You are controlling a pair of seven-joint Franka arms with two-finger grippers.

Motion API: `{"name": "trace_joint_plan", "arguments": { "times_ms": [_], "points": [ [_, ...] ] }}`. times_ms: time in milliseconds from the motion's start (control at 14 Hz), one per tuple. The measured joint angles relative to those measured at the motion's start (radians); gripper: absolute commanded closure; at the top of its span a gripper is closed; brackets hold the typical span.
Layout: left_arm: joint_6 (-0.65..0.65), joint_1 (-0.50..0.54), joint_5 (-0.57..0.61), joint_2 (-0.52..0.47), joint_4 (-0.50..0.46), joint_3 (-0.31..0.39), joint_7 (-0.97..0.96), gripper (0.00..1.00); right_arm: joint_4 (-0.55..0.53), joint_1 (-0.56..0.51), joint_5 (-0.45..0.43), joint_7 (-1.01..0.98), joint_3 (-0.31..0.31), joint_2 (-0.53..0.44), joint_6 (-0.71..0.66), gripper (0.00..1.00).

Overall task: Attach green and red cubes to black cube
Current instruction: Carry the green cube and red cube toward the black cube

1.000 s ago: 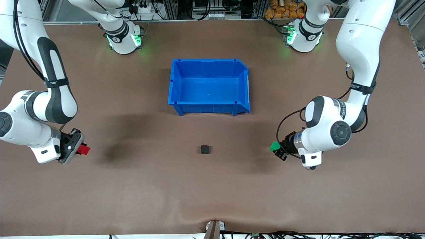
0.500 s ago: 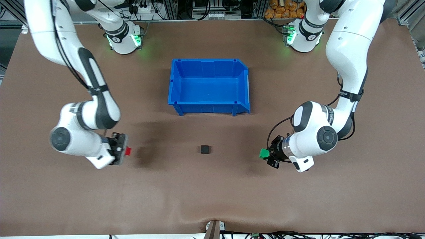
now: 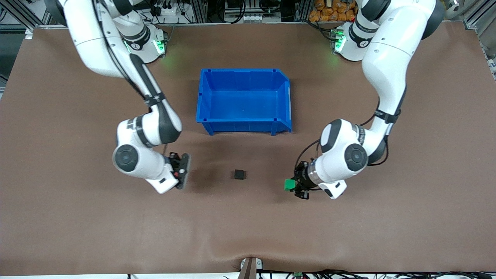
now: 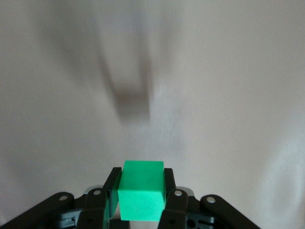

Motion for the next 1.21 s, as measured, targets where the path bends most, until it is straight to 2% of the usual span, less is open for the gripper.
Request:
{"name": "trace_joint_plan", "arguments": {
  "times_ms": [214, 786, 1214],
  "points": [
    [0.03, -0.034, -0.001, 0.017, 0.004, 0.0, -0.046, 1.0, 0.037, 0.045, 0.0, 0.07, -0.001, 0.034, 0.005, 1.0],
    [0.031, -0.028, -0.001, 0.018, 0.009, 0.002, -0.047, 1.0, 0.207, 0.124, -0.001, 0.195, -0.002, 0.17, 0.01, 1.0],
    [0.031, -0.027, -0.002, 0.018, 0.015, 0.002, -0.047, 1.0, 0.272, 0.188, -0.001, 0.248, -0.005, 0.254, 0.099, 0.96]
  ]
}}
